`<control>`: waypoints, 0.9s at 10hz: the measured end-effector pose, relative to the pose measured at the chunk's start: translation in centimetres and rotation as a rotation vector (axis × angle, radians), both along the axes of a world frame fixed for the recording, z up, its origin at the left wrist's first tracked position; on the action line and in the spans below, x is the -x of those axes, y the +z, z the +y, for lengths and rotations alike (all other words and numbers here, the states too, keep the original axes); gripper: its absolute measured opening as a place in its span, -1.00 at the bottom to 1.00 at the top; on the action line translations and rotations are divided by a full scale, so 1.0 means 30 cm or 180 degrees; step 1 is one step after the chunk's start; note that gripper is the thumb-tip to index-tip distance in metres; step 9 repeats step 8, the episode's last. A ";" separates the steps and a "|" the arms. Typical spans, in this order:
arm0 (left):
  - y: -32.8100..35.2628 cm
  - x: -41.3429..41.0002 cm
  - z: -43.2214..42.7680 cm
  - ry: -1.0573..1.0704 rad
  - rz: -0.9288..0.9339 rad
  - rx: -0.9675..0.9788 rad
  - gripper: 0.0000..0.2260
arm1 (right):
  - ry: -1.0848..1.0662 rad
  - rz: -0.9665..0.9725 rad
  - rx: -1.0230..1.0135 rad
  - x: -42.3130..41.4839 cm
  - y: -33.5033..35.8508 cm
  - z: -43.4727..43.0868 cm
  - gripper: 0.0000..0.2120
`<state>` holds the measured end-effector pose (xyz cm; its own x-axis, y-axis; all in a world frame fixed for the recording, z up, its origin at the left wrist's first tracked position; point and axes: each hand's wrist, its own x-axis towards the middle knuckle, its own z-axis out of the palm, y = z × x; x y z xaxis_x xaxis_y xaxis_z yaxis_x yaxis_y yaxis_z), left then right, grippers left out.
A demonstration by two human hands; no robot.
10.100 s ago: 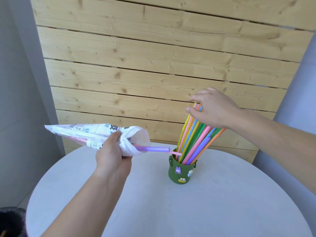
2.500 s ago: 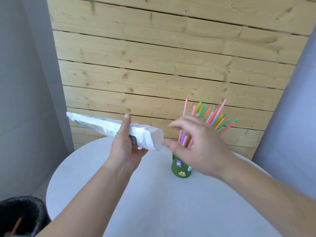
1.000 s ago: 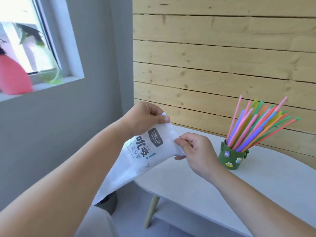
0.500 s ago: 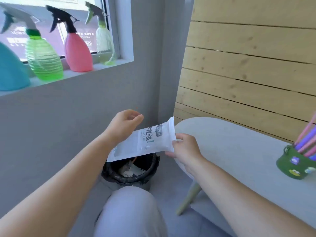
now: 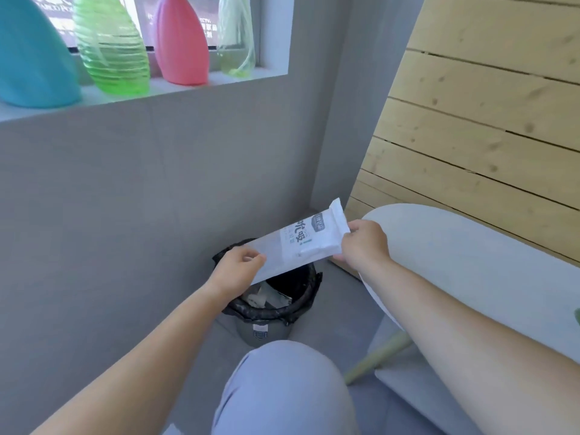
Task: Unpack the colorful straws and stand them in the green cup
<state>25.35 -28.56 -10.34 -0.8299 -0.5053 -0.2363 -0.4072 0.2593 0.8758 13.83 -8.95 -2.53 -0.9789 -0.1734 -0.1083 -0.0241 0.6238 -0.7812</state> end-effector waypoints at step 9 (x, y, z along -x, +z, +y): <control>0.042 0.101 0.112 -0.0146 0.0088 0.0091 -0.70 | 0.0542 0.0556 -0.0467 0.025 -0.022 0.076 -0.50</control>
